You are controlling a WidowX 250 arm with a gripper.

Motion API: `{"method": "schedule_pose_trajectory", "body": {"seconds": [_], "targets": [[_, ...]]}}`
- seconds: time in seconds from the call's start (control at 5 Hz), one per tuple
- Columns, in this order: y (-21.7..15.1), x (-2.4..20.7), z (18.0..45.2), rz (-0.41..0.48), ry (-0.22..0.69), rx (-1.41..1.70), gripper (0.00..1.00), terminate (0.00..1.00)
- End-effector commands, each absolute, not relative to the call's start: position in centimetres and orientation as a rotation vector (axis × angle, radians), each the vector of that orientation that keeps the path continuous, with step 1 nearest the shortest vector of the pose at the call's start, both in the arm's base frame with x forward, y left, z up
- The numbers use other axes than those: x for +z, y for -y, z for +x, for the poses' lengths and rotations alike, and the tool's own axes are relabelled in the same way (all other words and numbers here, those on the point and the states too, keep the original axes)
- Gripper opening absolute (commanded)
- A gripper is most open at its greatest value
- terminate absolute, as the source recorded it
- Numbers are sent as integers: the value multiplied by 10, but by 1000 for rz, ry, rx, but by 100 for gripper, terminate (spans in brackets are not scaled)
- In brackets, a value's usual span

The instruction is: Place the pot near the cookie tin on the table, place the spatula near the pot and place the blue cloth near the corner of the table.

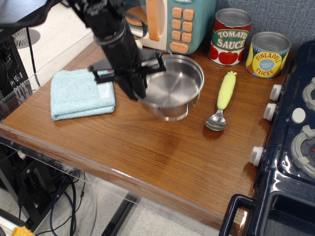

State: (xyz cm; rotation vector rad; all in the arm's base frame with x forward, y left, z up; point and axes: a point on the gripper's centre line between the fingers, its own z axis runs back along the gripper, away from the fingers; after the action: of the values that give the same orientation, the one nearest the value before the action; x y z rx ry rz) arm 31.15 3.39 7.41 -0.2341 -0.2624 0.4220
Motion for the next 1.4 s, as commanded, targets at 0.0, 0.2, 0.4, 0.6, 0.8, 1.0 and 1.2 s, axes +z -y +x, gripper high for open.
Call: {"method": "schedule_pose_trajectory", "body": {"seconds": [0.0,0.2,0.4,0.6,0.8,1.0,1.2], "targets": [[-46,87,364,-205,336,524,0,0],[-52,71,381,-177,316,564,0,0],[-56,51,394,-164,293,576,0,0],[-51,38,397,-149,269,574,0,0],[-45,30,396,-144,247,575,0,0],[-45,32,393,-176,240,627,100,0],[-48,38,391,-160,255,649,100,0]]}}
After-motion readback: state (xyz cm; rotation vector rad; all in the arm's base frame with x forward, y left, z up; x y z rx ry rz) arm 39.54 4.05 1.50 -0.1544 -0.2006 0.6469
